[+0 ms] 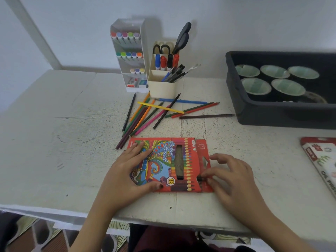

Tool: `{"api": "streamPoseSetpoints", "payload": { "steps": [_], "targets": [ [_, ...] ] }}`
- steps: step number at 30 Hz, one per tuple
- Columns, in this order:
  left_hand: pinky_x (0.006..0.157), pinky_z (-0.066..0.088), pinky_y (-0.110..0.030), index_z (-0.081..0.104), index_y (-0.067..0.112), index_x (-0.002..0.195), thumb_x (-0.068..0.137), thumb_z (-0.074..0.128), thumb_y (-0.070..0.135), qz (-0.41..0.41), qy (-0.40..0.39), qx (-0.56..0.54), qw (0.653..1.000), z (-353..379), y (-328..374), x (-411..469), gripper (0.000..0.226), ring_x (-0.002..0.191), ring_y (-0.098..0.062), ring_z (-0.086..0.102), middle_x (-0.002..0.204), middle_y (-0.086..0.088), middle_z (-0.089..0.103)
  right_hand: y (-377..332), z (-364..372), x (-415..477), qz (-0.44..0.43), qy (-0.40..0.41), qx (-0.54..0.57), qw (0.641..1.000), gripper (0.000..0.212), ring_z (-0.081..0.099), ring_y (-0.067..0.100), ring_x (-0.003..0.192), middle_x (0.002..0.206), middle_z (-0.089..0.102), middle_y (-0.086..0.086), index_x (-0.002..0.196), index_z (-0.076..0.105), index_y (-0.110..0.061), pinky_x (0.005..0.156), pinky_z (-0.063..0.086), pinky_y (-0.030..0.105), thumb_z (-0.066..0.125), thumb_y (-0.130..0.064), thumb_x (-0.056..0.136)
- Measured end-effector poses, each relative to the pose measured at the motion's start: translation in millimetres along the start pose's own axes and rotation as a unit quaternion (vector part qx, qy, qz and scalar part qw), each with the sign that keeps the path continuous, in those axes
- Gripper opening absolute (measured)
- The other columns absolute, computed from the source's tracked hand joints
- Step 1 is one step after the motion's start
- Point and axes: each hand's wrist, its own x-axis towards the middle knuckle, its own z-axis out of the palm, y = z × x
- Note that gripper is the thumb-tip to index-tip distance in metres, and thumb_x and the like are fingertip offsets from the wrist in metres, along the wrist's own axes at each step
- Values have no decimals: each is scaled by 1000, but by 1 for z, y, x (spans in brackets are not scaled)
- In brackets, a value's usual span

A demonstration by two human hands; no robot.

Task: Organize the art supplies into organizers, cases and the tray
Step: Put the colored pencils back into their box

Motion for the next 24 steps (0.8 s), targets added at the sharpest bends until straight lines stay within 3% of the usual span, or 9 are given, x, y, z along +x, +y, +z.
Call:
{"api": "streamPoseSetpoints", "payload": {
  "steps": [10, 13, 15, 18, 20, 22, 24],
  "targets": [
    [111, 19, -27, 43, 44, 136, 52, 60, 83, -3, 4, -2, 1000, 2, -1, 0, 94, 134, 18, 12, 146, 29, 26, 0, 6, 10, 27, -4, 23, 999, 23, 35, -5, 107, 116, 45, -29, 94, 60, -51, 93, 24, 36, 56, -51, 72],
    [111, 18, -27, 43, 44, 136, 52, 61, 83, -5, 6, -3, 1000, 2, -1, 0, 94, 135, 18, 12, 146, 29, 26, -1, 3, 17, 68, -25, 30, 997, 17, 35, -2, 110, 113, 44, -32, 72, 61, -45, 95, 17, 29, 57, -58, 62],
    [111, 18, -25, 43, 44, 135, 52, 62, 82, -5, 5, -3, 1000, 1, 0, 1, 93, 135, 18, 12, 146, 29, 25, -2, -2, 24, 95, -44, 23, 994, 21, 31, -3, 108, 108, 41, -32, 64, 52, -44, 92, 14, 23, 61, -60, 55],
    [110, 17, -23, 42, 46, 135, 52, 62, 81, -5, 4, -5, 1000, 1, 2, 1, 92, 135, 18, 11, 146, 29, 25, -2, -15, 34, 63, -103, 5, 993, 31, 23, -5, 107, 110, 35, -29, 73, 49, -45, 91, 16, 22, 69, -62, 58],
    [110, 16, -22, 41, 47, 134, 53, 62, 81, -4, 3, -5, 1000, 1, 3, 2, 91, 135, 18, 11, 146, 29, 25, 0, -24, 44, 51, -146, 43, 987, 23, 25, -4, 112, 118, 38, -22, 81, 53, -41, 94, 20, 23, 75, -43, 72],
    [110, 14, -20, 41, 47, 134, 53, 63, 79, -3, 5, -4, 1000, 1, 3, 2, 90, 134, 20, 10, 145, 30, 24, 6, -27, 60, 37, -129, 33, 990, 15, 30, 1, 116, 121, 42, -16, 91, 56, -35, 95, 22, 22, 67, -29, 83],
    [109, 13, -18, 43, 45, 135, 54, 63, 78, -1, 8, -2, 1000, 0, 3, 2, 90, 133, 22, 10, 144, 30, 24, 16, -25, 82, 22, -74, -60, 995, 24, 38, 11, 120, 127, 48, -7, 111, 58, -26, 99, 25, 24, 59, -21, 88]
  ]
}}
